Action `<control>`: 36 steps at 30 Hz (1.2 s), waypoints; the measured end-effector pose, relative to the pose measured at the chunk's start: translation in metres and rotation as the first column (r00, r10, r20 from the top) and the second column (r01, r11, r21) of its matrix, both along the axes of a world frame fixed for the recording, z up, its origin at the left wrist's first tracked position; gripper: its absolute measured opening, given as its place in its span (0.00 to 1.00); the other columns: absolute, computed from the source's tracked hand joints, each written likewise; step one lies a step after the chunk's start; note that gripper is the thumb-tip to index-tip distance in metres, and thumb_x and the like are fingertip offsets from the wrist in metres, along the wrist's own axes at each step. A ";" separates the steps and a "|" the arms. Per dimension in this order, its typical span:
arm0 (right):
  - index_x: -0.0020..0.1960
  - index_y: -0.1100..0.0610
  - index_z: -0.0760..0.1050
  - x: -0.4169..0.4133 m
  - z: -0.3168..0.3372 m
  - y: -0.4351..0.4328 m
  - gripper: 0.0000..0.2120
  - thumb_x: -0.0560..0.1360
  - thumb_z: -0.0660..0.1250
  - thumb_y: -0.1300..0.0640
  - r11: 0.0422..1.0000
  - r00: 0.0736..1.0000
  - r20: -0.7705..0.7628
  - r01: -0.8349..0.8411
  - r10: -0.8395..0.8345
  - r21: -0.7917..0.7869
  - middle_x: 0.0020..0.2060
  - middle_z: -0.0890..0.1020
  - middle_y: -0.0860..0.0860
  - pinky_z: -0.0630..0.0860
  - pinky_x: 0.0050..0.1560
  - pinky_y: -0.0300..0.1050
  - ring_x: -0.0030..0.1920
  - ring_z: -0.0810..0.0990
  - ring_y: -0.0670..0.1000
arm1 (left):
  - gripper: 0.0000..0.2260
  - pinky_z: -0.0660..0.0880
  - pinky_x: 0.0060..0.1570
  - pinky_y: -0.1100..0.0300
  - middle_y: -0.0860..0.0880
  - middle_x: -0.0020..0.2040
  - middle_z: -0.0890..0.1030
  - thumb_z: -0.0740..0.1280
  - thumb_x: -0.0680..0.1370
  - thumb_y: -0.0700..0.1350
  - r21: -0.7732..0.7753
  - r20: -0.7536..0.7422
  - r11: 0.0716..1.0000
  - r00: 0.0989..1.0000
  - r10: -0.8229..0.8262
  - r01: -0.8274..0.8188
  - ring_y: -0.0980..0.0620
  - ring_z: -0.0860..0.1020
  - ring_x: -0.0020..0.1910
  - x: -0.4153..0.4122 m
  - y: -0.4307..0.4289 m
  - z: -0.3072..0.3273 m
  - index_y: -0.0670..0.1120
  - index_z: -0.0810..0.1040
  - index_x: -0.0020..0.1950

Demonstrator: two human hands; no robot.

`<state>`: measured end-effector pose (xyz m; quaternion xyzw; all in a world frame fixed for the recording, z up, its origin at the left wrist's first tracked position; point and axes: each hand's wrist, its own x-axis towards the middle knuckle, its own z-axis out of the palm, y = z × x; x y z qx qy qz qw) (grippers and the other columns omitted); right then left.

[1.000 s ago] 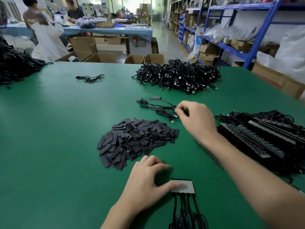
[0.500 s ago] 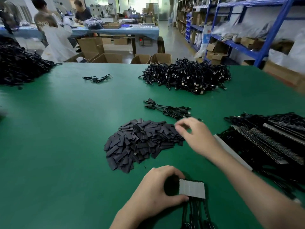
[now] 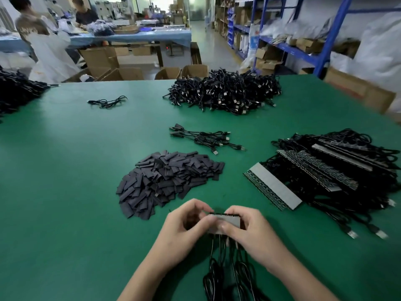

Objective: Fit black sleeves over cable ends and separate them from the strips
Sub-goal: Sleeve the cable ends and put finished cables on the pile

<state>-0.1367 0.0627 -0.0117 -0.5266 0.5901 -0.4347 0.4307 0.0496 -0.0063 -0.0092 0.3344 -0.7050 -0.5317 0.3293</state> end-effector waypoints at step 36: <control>0.43 0.55 0.77 0.009 0.003 0.003 0.06 0.78 0.71 0.57 0.992 0.886 0.445 -0.117 0.129 -0.055 0.34 0.80 0.47 0.75 0.44 0.36 0.37 0.78 0.45 | 0.26 0.69 0.40 0.52 0.38 0.37 0.74 0.58 0.84 0.54 0.044 -0.057 0.998 0.997 -0.046 0.049 0.49 0.71 0.38 -0.015 0.017 0.006 0.30 0.77 0.48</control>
